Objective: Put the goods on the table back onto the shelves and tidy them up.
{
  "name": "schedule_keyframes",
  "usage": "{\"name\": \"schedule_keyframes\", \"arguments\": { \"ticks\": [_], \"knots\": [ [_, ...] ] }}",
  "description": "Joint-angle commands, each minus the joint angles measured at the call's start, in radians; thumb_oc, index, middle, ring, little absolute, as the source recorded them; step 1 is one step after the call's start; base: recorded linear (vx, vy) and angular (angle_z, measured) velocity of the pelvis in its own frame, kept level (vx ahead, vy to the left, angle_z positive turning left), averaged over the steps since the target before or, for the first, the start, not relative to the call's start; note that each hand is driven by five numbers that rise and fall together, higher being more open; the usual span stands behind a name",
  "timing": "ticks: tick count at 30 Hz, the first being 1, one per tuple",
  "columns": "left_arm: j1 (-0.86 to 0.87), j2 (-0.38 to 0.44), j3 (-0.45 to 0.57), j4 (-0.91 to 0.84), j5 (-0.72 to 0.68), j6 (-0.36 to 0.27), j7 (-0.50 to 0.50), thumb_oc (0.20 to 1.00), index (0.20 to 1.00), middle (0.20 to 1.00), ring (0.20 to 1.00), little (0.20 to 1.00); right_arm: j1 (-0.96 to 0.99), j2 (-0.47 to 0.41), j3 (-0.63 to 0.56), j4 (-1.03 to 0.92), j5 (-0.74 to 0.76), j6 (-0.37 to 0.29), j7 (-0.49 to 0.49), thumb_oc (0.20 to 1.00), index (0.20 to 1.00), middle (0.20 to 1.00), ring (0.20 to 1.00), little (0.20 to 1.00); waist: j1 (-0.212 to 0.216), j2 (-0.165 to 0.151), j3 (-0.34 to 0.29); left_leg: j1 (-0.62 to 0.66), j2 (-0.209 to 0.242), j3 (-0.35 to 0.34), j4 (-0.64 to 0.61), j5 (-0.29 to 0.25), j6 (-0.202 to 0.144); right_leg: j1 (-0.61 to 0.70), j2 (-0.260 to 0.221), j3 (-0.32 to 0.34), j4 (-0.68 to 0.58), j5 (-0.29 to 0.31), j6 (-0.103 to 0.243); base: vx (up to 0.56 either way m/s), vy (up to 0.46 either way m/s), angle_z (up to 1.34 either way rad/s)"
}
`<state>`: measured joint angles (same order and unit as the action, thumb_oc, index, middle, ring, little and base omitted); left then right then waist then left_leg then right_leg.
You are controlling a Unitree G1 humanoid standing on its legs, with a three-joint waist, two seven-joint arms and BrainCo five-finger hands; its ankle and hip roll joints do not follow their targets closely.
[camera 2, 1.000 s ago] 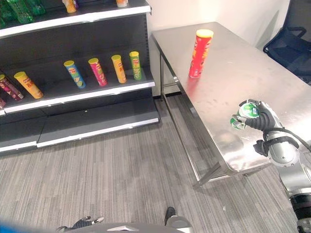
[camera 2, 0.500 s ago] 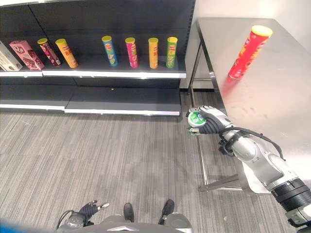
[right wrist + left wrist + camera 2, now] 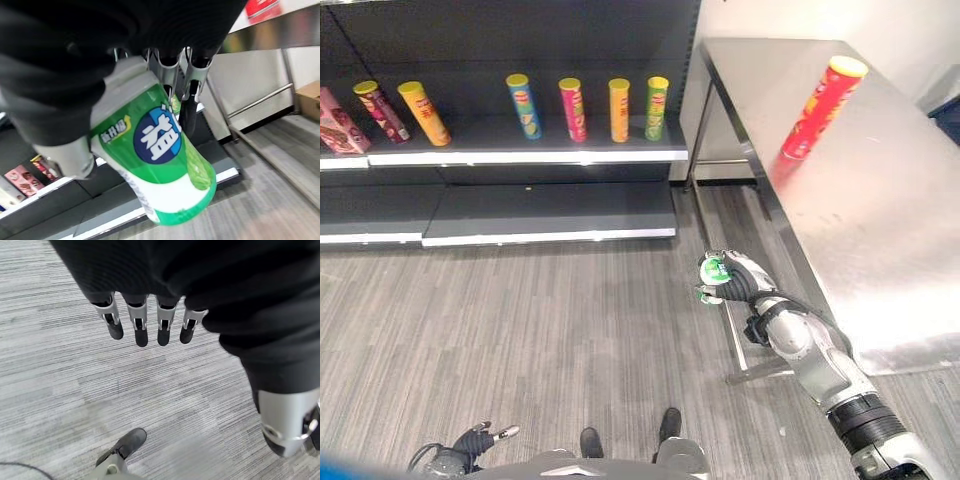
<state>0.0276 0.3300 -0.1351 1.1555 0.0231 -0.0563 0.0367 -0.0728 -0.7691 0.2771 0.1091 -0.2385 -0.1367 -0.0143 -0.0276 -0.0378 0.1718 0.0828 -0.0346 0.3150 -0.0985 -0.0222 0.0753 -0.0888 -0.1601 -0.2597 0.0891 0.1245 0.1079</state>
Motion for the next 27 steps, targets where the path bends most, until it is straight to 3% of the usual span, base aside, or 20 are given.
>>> {"name": "schedule_keyframes", "arguments": {
  "ticks": [1,4,5,8,9,13,15,17,21,22,23,25,26,27],
  "knots": [
    [-0.037,0.030,-0.001,0.017,0.027,-0.022,0.011,1.000,1.000,1.000,1.000,1.000,-0.038,-0.010,-0.030,-0.029,-0.017,-0.018,-0.034,0.200,0.200,0.200,0.200,0.200,0.006,0.030,0.038,0.034,-0.013,-0.118,0.011,-0.106,-0.019,-0.040,0.017,0.084,0.235,-0.182,0.031,0.02,0.049,0.31],
    [-0.050,0.025,-0.016,-0.008,0.021,-0.029,0.004,1.000,1.000,1.000,1.000,1.000,0.018,-0.025,-0.090,-0.035,-0.010,-0.016,-0.038,0.200,0.200,0.200,0.200,0.200,-0.016,0.041,0.050,0.044,-0.020,-0.138,0.011,-0.101,-0.021,-0.074,0.072,0.141,0.158,-0.182,0.020,0.08,0.030,0.25],
    [-0.066,0.019,-0.028,-0.015,0.021,-0.033,-0.002,1.000,1.000,1.000,1.000,1.000,0.061,-0.026,-0.146,-0.037,-0.007,-0.012,-0.044,0.200,0.200,0.200,0.200,0.200,-0.043,0.033,0.061,0.060,-0.034,-0.172,0.011,-0.106,-0.025,-0.096,0.111,0.184,0.013,-0.120,0.040,0.12,-0.028,0.29],
    [-0.074,0.016,-0.032,-0.014,0.029,-0.032,-0.008,1.000,1.000,1.000,1.000,1.000,0.084,-0.029,-0.177,-0.035,-0.005,-0.007,-0.047,0.200,0.200,0.200,0.200,0.200,-0.047,0.023,0.063,0.072,-0.045,-0.179,0.011,-0.111,-0.029,-0.108,0.126,0.203,-0.087,-0.077,0.060,0.15,-0.040,0.69],
    [-0.077,0.012,-0.033,-0.027,0.030,-0.033,-0.013,1.000,1.000,1.000,1.000,1.000,0.090,-0.037,-0.194,-0.025,-0.003,-0.004,-0.052,0.200,0.200,0.200,0.200,0.200,-0.050,0.013,0.063,0.090,-0.055,-0.187,0.011,-0.121,-0.036,-0.118,0.135,0.197,-0.169,-0.051,0.075,0.28,-0.084,0.34],
    [-0.054,0.012,-0.048,-0.081,0.038,-0.034,-0.026,1.000,1.000,1.000,1.000,1.000,0.102,-0.066,-0.227,-0.017,-0.002,-0.004,-0.053,0.200,0.200,0.200,0.200,0.200,-0.050,0.007,0.055,0.141,-0.067,-0.201,0.011,-0.158,-0.043,-0.113,0.132,0.137,-0.176,-0.046,0.081,0.36,-0.122,0.19],
    [-0.033,-0.014,-0.051,-0.085,0.029,-0.029,-0.022,1.000,1.000,1.000,1.000,1.000,0.106,-0.104,-0.251,-0.028,0.004,-0.013,-0.046,0.200,0.200,0.200,0.200,0.200,-0.059,0.031,0.022,0.188,-0.043,-0.238,0.021,-0.185,-0.054,-0.054,0.153,0.120,-0.176,-0.019,0.049,0.72,-0.302,0.55],
    [-0.028,-0.018,-0.054,-0.089,0.024,-0.027,-0.023,1.000,1.000,1.000,1.000,1.000,0.110,-0.110,-0.254,-0.033,0.005,-0.014,-0.042,0.200,0.200,0.200,0.200,0.200,-0.059,0.036,0.017,0.189,-0.035,-0.240,0.042,-0.187,-0.061,-0.042,0.157,0.114,-0.176,-0.025,0.041,0.35,-0.161,0.75],
    [-0.018,-0.038,-0.063,-0.089,0.011,-0.021,-0.028,1.000,1.000,1.000,1.000,1.000,0.151,-0.124,-0.284,-0.053,0.014,-0.019,-0.030,0.200,0.200,0.200,0.200,0.200,-0.071,0.051,-0.006,0.164,0.003,-0.241,0.201,-0.142,-0.125,0.034,0.186,0.096,-0.176,-0.098,-0.007,0.36,-0.203,0.37],
    [-0.020,-0.040,-0.058,-0.083,0.010,-0.019,-0.027,1.000,1.000,1.000,1.000,1.000,0.161,-0.125,-0.294,-0.059,0.017,-0.023,-0.031,0.200,0.200,0.200,0.200,0.200,-0.075,0.052,-0.005,0.145,0.010,-0.240,0.260,-0.104,-0.147,0.054,0.196,0.100,-0.176,-0.117,-0.020,0.24,-0.138,0.22],
    [-0.020,-0.040,-0.059,-0.083,0.010,-0.019,-0.027,1.000,1.000,1.000,1.000,1.000,0.162,-0.125,-0.295,-0.060,0.018,-0.022,-0.030,0.200,0.200,0.200,0.200,0.200,-0.076,0.053,-0.005,0.142,0.011,-0.242,0.267,-0.107,-0.148,0.054,0.196,0.099,-0.176,-0.117,-0.020,0.19,-0.106,0.18],
    [-0.019,-0.044,-0.057,-0.087,0.000,-0.017,-0.027,1.000,1.000,1.000,1.000,1.000,0.185,-0.115,-0.313,-0.075,0.024,-0.024,-0.029,0.200,0.200,0.200,0.200,0.200,-0.083,0.051,0.005,0.079,0.027,-0.231,0.420,-0.028,-0.197,0.093,0.204,0.096,-0.176,-0.148,-0.045,0.19,-0.151,0.08],
    [-0.016,-0.044,-0.055,-0.094,-0.007,-0.011,-0.026,1.000,1.000,1.000,1.000,1.000,0.204,-0.104,-0.334,-0.091,0.031,-0.024,-0.038,0.200,0.200,0.200,0.200,0.200,-0.084,0.045,0.026,-0.013,0.057,-0.214,0.630,0.062,-0.238,0.133,0.215,0.094,-0.176,-0.179,-0.073,0.17,-0.174,0.13],
    [-0.016,-0.044,-0.055,-0.094,-0.007,-0.011,-0.026,1.000,1.000,1.000,1.000,1.000,0.205,-0.103,-0.335,-0.092,0.031,-0.024,-0.037,0.200,0.200,0.200,0.200,0.200,-0.086,0.046,0.023,-0.023,0.057,-0.216,0.638,0.061,-0.237,0.127,0.215,0.091,-0.176,-0.178,-0.074,0.21,-0.232,0.42]
  ]
}}
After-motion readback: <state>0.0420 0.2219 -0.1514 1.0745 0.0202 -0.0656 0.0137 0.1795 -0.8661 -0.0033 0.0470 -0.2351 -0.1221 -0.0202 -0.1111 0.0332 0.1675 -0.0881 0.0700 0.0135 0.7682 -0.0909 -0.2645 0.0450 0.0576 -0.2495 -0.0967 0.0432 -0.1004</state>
